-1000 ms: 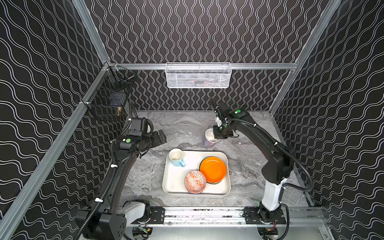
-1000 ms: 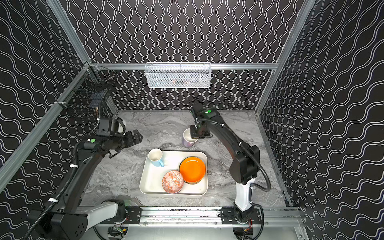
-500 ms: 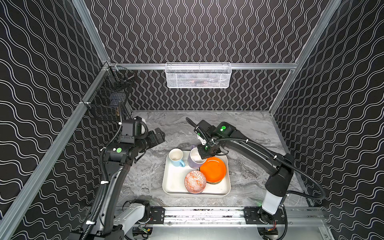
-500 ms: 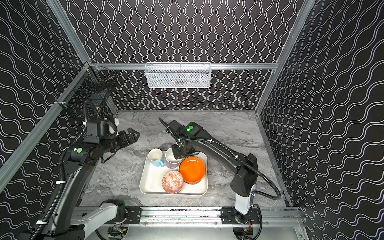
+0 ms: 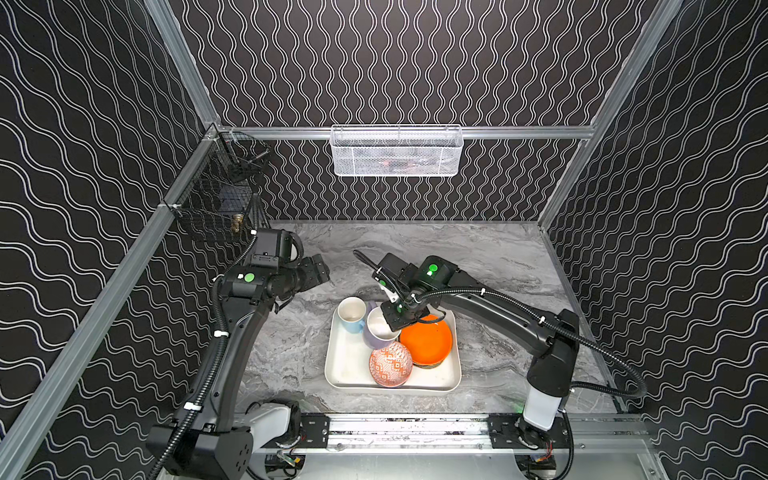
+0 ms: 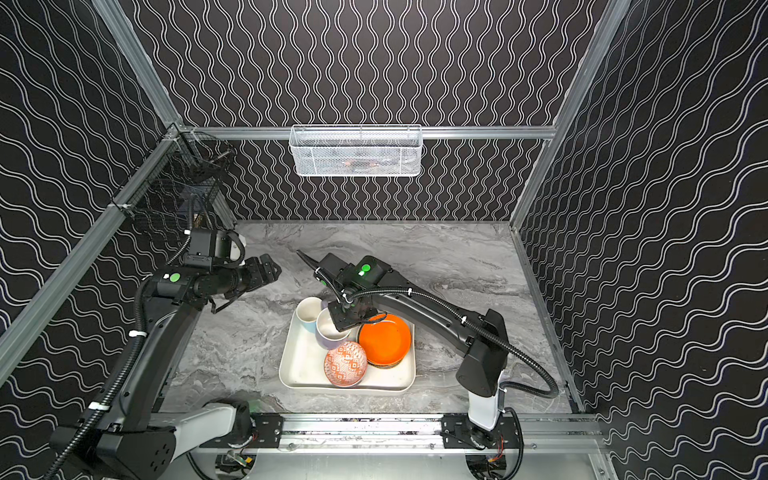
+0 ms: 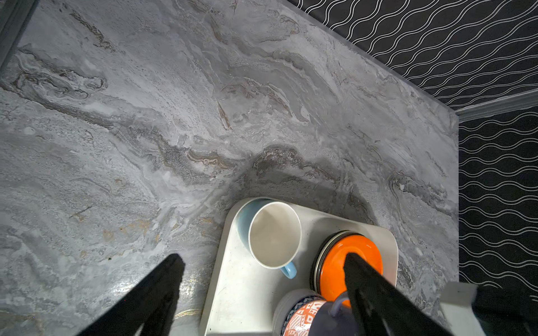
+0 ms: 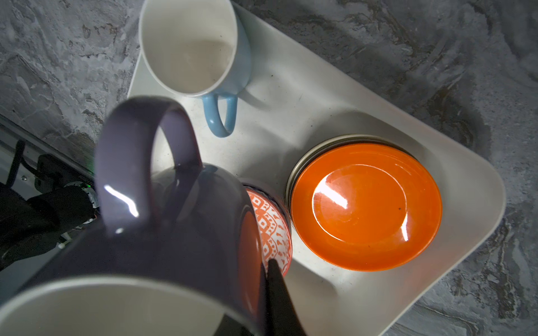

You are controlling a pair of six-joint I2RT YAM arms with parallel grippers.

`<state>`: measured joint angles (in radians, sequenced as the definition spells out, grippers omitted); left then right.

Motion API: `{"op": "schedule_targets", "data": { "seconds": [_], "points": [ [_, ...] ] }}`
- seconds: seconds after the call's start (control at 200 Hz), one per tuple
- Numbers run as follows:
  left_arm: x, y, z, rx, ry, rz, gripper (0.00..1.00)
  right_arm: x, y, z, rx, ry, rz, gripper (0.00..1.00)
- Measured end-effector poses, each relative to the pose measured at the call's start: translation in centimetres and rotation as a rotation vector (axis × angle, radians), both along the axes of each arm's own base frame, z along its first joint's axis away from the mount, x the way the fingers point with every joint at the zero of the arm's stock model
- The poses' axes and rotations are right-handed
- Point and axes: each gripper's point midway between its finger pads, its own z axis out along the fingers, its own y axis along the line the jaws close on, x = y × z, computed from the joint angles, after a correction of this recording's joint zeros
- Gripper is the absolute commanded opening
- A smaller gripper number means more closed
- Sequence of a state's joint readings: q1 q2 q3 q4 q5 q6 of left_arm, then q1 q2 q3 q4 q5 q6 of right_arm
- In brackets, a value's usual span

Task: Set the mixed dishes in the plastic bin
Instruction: 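Carry the lavender mug over the tray toward the orange plate stack, then lower the lavender mug onto the tray beside the light-blue mug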

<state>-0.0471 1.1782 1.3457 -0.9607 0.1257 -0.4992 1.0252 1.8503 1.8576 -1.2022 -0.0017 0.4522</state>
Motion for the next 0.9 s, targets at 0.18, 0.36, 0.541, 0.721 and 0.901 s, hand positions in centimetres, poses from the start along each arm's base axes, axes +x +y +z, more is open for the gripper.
{"op": "schedule_targets", "data": {
  "seconds": [0.18,0.36,0.541,0.721,0.901],
  "points": [
    [-0.5,0.6,-1.7,0.036,0.038,0.015,0.94,-0.7,2.1,-0.5,-0.004,-0.009,0.061,0.06],
    [-1.0,1.3,-4.7,0.062,0.103,0.019,0.94,-1.7,3.7,-2.2,-0.040,-0.003,0.122,0.06],
    [-0.9,1.8,-5.9,0.074,0.118,0.018,0.95,-2.5,4.4,-3.6,-0.068,0.012,0.147,0.06],
    [-1.1,2.0,-7.2,0.076,0.138,0.021,0.94,-2.4,5.3,-4.4,-0.079,0.017,0.153,0.06],
    [-2.4,2.7,-8.3,0.074,0.149,0.048,0.94,-2.4,5.5,-5.3,-0.097,0.031,0.155,0.06]
  ]
}}
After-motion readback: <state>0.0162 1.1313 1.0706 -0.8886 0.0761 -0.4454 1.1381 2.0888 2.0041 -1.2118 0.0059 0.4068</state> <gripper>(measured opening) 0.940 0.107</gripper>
